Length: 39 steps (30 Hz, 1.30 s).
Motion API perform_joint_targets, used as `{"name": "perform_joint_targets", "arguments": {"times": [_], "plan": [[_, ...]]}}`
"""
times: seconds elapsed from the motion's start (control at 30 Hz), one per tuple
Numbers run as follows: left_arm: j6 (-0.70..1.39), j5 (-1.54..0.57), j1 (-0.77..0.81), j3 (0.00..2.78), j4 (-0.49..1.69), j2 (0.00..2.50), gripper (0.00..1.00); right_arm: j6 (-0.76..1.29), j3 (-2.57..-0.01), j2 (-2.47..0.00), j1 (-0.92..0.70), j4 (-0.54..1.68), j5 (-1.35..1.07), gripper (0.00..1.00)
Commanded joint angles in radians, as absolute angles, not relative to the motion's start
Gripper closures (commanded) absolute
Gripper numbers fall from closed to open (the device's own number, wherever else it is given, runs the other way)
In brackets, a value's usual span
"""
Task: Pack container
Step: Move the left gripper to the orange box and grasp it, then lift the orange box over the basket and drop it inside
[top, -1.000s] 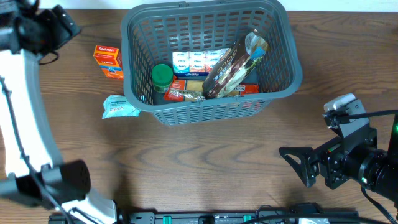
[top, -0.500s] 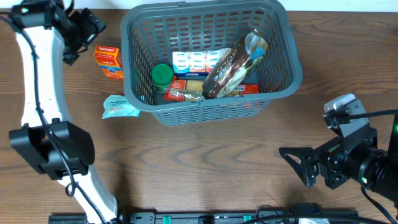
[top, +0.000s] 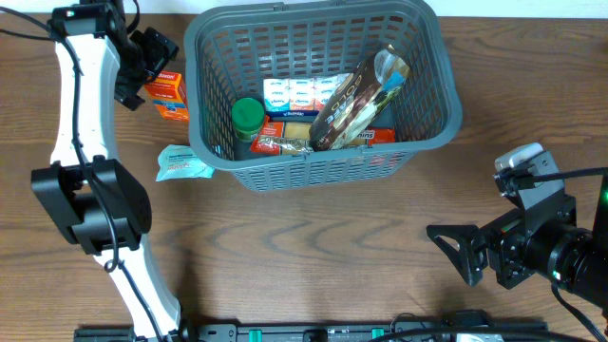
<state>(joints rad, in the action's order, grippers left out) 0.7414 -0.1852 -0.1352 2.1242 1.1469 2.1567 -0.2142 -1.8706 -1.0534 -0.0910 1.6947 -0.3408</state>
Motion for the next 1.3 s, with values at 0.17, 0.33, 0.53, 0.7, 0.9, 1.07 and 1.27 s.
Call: {"name": "perform_joint_targets", "arguments": {"times": [0.17,0.33,0.53,0.7,0.9,1.07,1.27], "plan": [[0.784,-0.191,-0.138,2.128,1.119,2.204,0.01,-0.202,-1.873,-1.054,-0.099,1.697,-0.344,0.01],[0.799,-0.191,-0.138,2.128,1.098,2.226,0.02,-0.203,-1.873,-1.054,-0.100,1.697,-0.344,0.01],[0.818,-0.197,-0.134,2.128,1.084,2.256,0.01,-0.202,-1.873,-1.054,-0.100,1.697,-0.344,0.01],[0.825,-0.198,-0.121,2.128,1.068,2.269,0.01,-0.202,-1.873,-1.054,-0.100,1.697,-0.344,0.01],[0.833,-0.199,-0.113,2.128,1.068,2.297,0.01,-0.203,-1.873,-1.054,-0.099,1.697,-0.344,0.01],[0.836,-0.202,-0.105,2.128,1.071,2.306,0.06,-0.203,-1.873,-1.054,-0.100,1.697,-0.344,0.01],[0.836,-0.202,-0.105,2.128,1.074,2.307,0.33,-0.202,-1.873,-1.054,-0.100,1.697,-0.344,0.01]]}}
